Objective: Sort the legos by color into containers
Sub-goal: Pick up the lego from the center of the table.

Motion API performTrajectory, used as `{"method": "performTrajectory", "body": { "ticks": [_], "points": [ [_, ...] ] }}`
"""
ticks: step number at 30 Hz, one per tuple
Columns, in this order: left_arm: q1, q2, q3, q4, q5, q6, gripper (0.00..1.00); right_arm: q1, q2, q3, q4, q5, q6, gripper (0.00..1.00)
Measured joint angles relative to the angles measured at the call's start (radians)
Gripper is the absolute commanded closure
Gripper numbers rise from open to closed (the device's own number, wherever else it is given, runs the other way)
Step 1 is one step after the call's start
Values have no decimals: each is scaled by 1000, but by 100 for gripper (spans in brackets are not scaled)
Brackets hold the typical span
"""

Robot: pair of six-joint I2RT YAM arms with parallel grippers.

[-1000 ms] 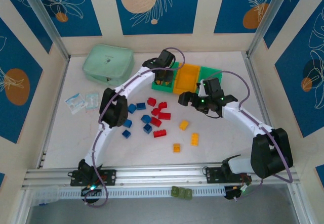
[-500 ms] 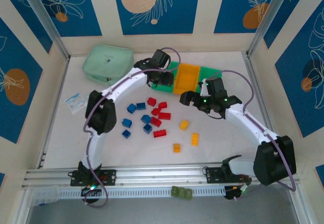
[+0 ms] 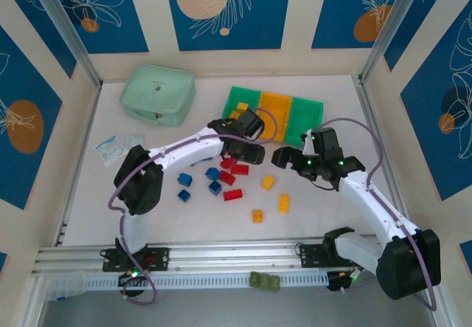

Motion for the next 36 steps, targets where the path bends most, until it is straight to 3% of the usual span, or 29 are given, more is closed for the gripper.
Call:
{"method": "performTrajectory", "body": {
  "ticks": [19,27,36],
  "points": [
    [-122,107,-1,8,37,-54,44,-84,-124,-127,-47,-16,21,1],
    [-154,209,86,1,63,-50,42,-111,-126,-129,-50,-30,21,1],
    [-155,245,109,-28,43,-38,56,-129,-131,-146,-46,-49,21,1]
  ]
}}
